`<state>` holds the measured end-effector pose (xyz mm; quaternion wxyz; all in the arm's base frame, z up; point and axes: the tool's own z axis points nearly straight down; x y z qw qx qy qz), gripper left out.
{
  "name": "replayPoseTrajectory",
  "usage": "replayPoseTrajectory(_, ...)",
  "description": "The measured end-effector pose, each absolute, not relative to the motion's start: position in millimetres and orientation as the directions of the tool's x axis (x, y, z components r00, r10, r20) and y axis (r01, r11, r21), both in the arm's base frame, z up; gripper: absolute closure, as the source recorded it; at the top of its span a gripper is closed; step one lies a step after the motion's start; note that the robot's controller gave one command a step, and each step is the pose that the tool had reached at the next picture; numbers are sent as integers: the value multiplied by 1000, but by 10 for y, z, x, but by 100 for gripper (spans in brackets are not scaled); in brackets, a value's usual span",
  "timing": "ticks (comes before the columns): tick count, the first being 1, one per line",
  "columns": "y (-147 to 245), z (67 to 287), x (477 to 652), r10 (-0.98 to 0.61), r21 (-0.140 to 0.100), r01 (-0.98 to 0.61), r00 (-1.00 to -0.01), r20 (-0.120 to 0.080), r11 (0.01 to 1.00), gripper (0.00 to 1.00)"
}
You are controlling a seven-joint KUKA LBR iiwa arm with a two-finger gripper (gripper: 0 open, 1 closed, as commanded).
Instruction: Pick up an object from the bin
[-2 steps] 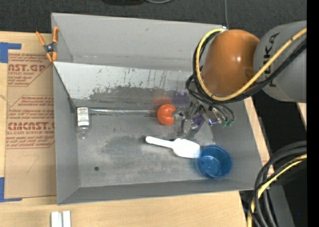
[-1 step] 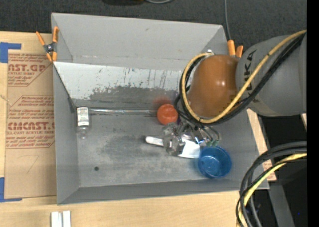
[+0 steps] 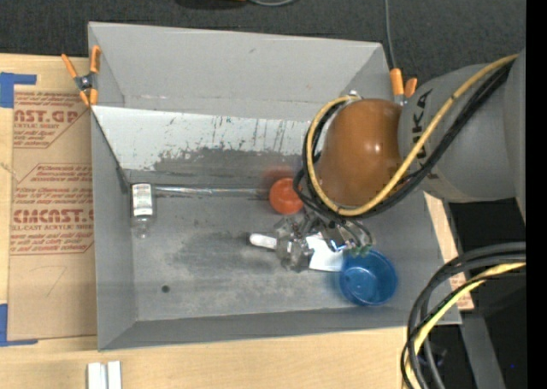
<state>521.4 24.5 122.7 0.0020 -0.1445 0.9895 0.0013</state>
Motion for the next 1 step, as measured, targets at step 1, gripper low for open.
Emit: replayPoseTrajectory(1,247,1203,5299,-314,1,-314,-949,-7,949,100)
